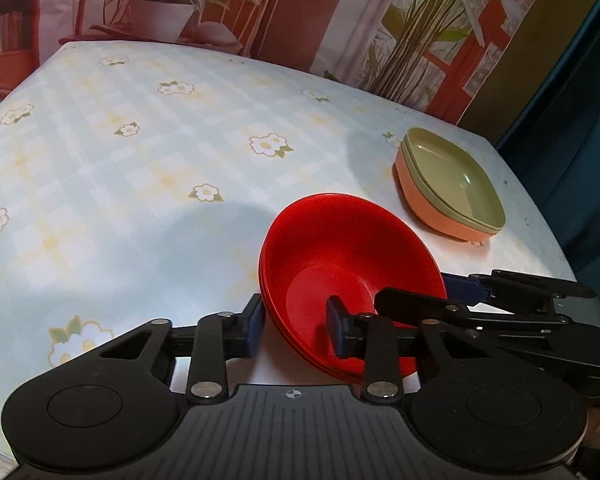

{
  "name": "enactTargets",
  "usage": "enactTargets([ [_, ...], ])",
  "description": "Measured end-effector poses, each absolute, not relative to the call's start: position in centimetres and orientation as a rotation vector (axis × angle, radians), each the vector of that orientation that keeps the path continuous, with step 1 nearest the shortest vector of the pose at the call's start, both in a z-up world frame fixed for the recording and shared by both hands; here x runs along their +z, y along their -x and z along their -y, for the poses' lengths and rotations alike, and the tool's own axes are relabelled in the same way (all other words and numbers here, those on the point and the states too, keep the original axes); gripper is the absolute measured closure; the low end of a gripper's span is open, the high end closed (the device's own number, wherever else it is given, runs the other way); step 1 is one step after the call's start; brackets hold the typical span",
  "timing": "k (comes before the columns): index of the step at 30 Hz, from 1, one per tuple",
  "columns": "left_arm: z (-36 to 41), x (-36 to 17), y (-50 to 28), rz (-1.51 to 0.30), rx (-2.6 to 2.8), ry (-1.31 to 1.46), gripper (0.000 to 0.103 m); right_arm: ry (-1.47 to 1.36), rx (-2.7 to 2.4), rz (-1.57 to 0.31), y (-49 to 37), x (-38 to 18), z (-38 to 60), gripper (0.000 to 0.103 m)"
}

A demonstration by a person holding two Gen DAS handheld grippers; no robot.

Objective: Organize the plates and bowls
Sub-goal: 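Move the left tool to the stacked red bowls and close on their rim, then lift the red bowls with the left tool and lower them onto the plate stack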

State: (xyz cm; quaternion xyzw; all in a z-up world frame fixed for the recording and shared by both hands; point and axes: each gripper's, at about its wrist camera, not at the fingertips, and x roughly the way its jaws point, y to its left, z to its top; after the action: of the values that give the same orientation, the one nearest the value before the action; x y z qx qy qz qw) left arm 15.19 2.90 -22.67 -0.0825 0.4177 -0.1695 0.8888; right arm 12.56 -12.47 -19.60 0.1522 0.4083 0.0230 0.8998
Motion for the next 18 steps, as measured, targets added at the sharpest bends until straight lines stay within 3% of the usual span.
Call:
enactTargets([
  [8, -3.5, -22.5, -15.0, -0.847, -0.341, 0.208, 0.074, -0.359, 0.056, -0.838, -12.1, -19.6, 13.1, 0.079],
  [18, -2.2, -22.0, -15.3, -0.846, -0.349, 0.14, 0.074, -0.433, 0.033, -0.822, -11.6, -19.5, 14.2, 0.084],
])
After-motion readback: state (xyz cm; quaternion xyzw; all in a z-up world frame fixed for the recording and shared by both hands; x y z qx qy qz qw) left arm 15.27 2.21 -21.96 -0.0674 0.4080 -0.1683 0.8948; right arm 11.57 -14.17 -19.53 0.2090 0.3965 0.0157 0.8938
